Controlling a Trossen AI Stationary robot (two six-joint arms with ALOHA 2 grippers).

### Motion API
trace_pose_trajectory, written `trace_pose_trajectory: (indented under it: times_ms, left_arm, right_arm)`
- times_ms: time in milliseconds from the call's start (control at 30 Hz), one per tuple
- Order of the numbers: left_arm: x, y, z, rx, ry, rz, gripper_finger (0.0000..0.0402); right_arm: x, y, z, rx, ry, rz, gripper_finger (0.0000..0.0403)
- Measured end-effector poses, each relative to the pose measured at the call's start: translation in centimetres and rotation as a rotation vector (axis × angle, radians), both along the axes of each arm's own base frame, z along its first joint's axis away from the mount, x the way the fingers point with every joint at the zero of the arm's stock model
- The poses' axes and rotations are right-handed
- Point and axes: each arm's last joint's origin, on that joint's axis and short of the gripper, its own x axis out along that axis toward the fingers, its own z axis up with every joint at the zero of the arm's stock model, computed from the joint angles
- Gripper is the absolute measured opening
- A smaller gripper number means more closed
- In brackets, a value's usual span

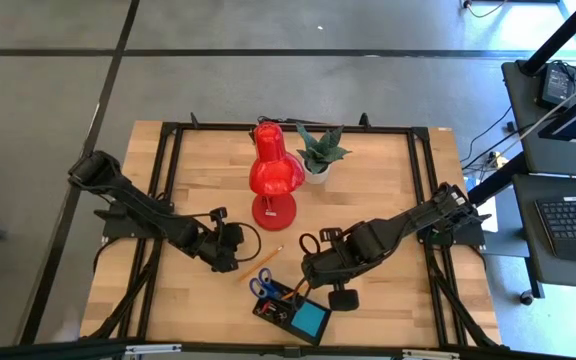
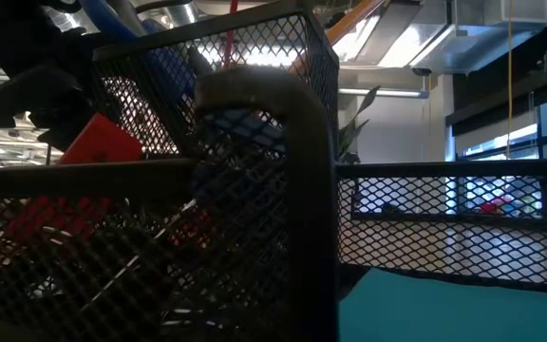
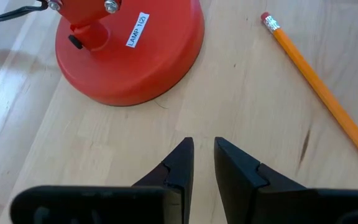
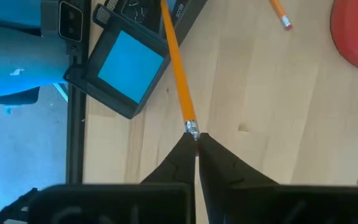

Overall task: Pick and place office supplies into organizer
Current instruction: Put the orange top pencil into the black desk organizer

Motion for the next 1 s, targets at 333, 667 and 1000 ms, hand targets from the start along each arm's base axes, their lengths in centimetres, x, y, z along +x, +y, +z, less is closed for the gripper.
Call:
trace_pose_trajectory:
  times_ms: [333, 667, 1000]
  left_arm:
    - [0.0, 0.0, 0.0, 0.007, -0.003, 0.002, 0.006]
    - [0.0, 0.1, 0.0, 0.04, 0.0, -0.015, 0.0061]
    - [0.0, 0.1, 0.0, 0.041, 0.0, -0.015, 0.0061]
  right_arm:
    - [0.4, 0.2, 0.1, -0.017, -0.061, 0.144, 0.0012]
    - [0.3, 1.1, 0.3, -0.154, -0.157, 0.462, 0.0012]
    - [-0.1, 2.2, 0.4, -0.416, -0.238, 0.804, 0.0012]
